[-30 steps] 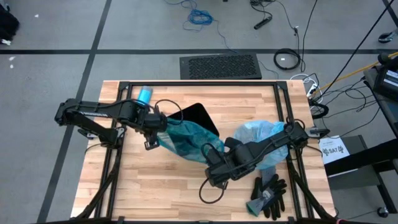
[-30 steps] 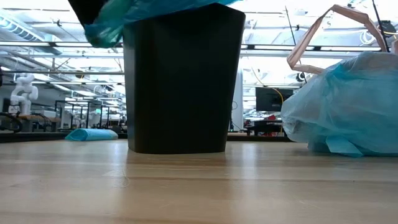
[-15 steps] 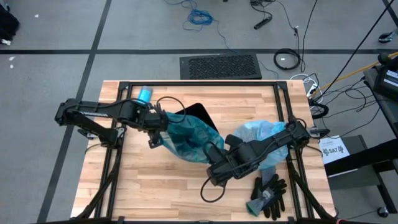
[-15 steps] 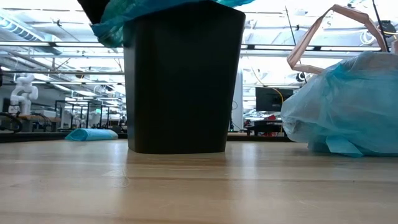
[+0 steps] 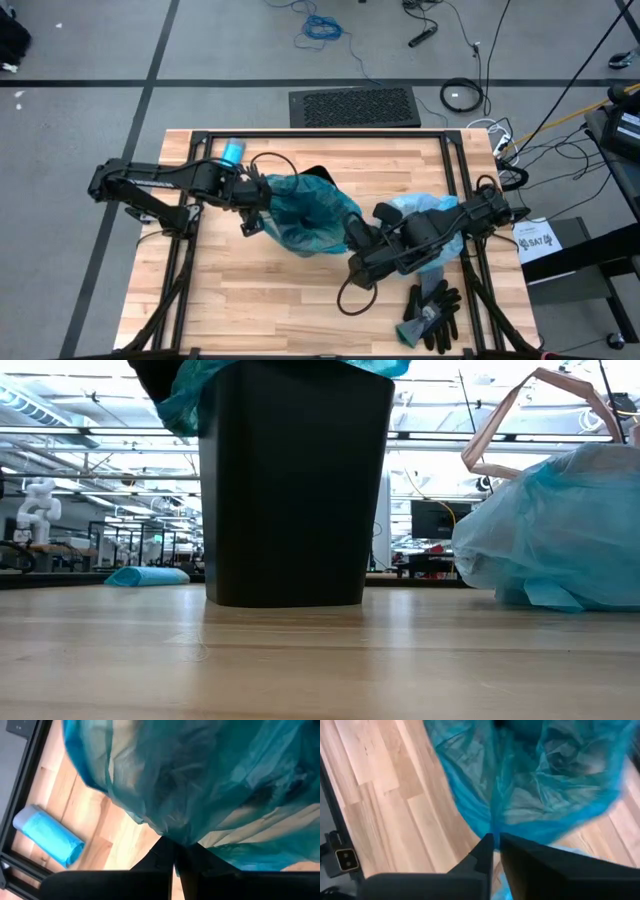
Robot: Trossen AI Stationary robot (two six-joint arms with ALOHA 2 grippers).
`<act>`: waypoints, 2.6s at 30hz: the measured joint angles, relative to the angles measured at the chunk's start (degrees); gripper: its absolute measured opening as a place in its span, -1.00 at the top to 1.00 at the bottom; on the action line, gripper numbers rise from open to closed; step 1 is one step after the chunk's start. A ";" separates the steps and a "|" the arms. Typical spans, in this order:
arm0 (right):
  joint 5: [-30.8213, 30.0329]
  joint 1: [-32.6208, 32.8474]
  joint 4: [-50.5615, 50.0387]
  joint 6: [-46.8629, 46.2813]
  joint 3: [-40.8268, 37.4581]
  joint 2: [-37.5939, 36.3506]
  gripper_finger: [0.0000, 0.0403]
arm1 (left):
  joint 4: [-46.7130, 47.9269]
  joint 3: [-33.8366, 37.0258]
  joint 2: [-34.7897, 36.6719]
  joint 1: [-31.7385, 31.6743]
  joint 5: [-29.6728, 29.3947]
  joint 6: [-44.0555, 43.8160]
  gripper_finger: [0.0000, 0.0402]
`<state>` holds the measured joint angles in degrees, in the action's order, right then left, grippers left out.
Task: Place trash/remove bag and relplace
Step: Insert a new blue trash bag into the trash bin
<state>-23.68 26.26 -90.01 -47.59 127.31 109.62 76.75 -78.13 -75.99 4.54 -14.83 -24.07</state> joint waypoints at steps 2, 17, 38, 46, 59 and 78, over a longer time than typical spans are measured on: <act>-0.42 -0.08 0.01 0.01 0.00 -0.39 0.78 | 0.01 0.00 0.00 -0.02 0.00 -0.90 0.91; -11.07 -5.08 0.00 19.90 0.02 -7.14 0.30 | 0.02 0.00 0.00 -0.02 0.00 -3.77 0.91; 32.74 -40.70 4.75 44.19 0.00 -6.86 0.37 | -7.89 0.02 0.00 -0.02 1.11 -5.68 0.91; 35.09 -43.70 11.10 45.75 0.00 -0.13 0.37 | -7.49 0.02 0.00 -0.02 1.09 -6.73 0.91; 50.57 -40.39 15.00 44.67 0.00 3.51 0.37 | -7.22 0.02 0.02 -0.02 1.45 -8.00 0.91; 50.51 -39.87 14.74 37.70 0.00 3.25 0.37 | -5.70 -2.21 0.38 -0.04 7.43 -5.36 0.15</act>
<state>26.83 -13.61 -75.27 -9.89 127.31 112.87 71.05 -80.34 -75.61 4.49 -7.40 -29.43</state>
